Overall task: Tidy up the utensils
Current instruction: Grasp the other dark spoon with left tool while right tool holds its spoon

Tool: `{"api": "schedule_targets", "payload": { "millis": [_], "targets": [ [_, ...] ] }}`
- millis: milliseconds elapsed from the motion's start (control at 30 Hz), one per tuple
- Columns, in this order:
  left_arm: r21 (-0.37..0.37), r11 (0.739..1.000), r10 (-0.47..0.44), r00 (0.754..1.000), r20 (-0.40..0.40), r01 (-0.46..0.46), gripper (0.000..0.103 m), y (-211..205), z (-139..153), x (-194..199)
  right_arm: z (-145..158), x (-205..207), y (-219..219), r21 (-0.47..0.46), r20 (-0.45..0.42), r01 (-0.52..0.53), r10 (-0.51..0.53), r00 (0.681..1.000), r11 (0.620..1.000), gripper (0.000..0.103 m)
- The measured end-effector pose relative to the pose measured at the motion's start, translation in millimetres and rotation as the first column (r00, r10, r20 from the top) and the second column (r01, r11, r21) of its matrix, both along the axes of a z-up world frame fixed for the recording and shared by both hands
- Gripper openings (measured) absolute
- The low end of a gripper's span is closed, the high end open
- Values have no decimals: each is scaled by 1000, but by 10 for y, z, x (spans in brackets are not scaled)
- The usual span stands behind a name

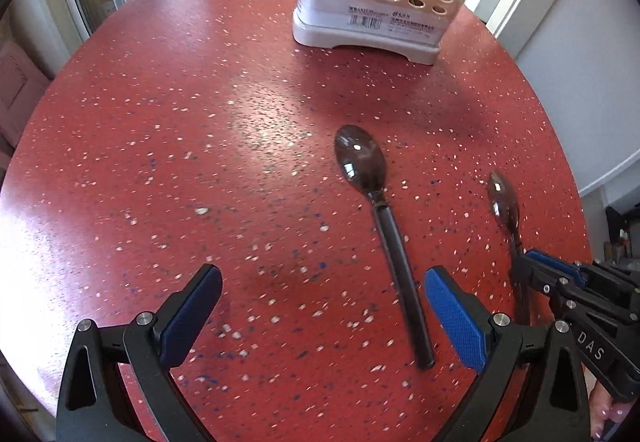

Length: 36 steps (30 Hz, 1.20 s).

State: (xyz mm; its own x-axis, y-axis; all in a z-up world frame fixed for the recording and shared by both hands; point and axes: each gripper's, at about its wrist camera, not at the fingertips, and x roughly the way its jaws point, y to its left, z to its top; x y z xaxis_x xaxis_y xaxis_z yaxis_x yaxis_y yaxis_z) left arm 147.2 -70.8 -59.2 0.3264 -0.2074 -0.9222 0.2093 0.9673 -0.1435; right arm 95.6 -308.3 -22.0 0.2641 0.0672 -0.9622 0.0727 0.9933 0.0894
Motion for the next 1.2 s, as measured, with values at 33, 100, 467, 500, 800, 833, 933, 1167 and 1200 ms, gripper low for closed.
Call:
{"api": "schedule_targets", "payload": {
  "millis": [33,100,467,500,800,833,933,1167,1200],
  "targets": [
    [0,1000,-1,1000,-6,1,103,-27,-9,24,8,0,-31,20,1,7,-7,1000,1000,23],
    [14,1000,1,1000,-21,-1,103,-73,-31,77,17,10,-80,25,-8,18,-18,1000,1000,35],
    [115,993,-21,999,-38,25,99,-310,-65,277,48,-5,-141,33,-31,28,-27,999,999,35],
    [128,991,-24,999,-39,29,99,-339,-67,296,42,10,-105,16,-32,24,-24,999,1000,35],
    [135,987,-82,994,-73,91,83,-648,-81,471,-49,124,226,-110,-61,-56,50,997,992,12],
    [137,985,-95,993,-73,104,79,-682,-83,476,-52,125,238,-101,-63,-65,59,996,993,12],
    [132,982,-128,989,-75,137,62,-777,-70,485,-56,107,228,-79,-46,-64,61,997,995,12],
    [124,984,-129,992,-17,130,41,-783,-58,426,-58,24,134,-22,-12,-60,60,998,998,12],
    [118,985,-129,992,-6,129,41,-739,-51,377,-59,19,127,-21,-9,-59,59,998,998,12]
  ]
}}
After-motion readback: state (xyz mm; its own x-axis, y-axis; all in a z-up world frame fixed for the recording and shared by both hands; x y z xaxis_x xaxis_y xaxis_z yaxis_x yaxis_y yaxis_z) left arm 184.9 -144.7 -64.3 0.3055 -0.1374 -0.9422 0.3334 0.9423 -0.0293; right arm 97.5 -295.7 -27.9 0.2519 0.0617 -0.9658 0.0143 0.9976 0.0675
